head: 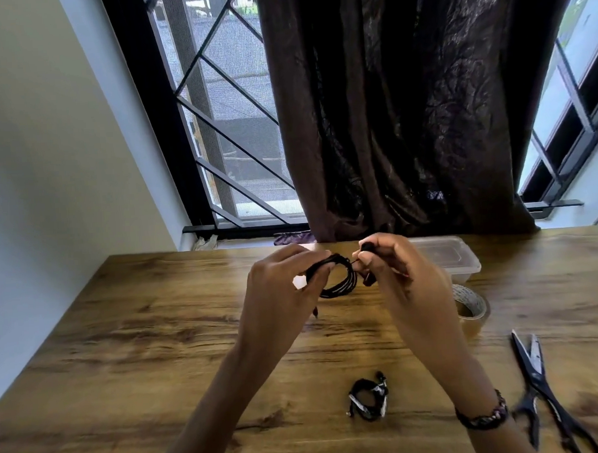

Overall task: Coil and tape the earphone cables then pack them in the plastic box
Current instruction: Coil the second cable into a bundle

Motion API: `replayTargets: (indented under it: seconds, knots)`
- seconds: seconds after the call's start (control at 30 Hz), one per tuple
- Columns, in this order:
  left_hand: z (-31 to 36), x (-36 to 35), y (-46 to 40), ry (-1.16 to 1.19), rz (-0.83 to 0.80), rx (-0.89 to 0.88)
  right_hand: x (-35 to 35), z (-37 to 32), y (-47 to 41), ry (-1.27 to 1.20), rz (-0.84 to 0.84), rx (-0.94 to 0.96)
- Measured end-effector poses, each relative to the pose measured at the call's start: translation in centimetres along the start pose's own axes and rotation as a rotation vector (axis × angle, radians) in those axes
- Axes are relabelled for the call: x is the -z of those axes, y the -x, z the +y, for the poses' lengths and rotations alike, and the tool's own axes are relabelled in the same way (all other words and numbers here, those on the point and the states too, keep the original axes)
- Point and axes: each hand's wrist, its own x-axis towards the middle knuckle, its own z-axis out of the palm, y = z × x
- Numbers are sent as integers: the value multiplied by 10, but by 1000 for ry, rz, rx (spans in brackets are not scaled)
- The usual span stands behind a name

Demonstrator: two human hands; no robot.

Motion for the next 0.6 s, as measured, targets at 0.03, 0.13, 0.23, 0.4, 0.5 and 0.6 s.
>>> replayTargets:
  seconds: [0.03, 0.13, 0.23, 0.4, 0.5, 0.6]
  knots:
    - [-2, 1, 0, 21, -13, 24, 2, 1, -2, -47, -22, -35]
    - [-6, 1, 0, 103, -59, 100, 9, 5, -6, -238, -48, -174]
    - [-10, -1, 2, 108, -121, 138, 14, 11, -7, -591, -118, -463]
    - [-21, -4, 8, 270, -227, 293, 10, 21, 4, -1085, -185, -852]
    - [-24, -6, 9, 388, -244, 359, 2, 24, 11, -967, -278, -835]
    - [-26, -7, 9, 449, -258, 360, -8, 24, 13, -726, -327, -765]
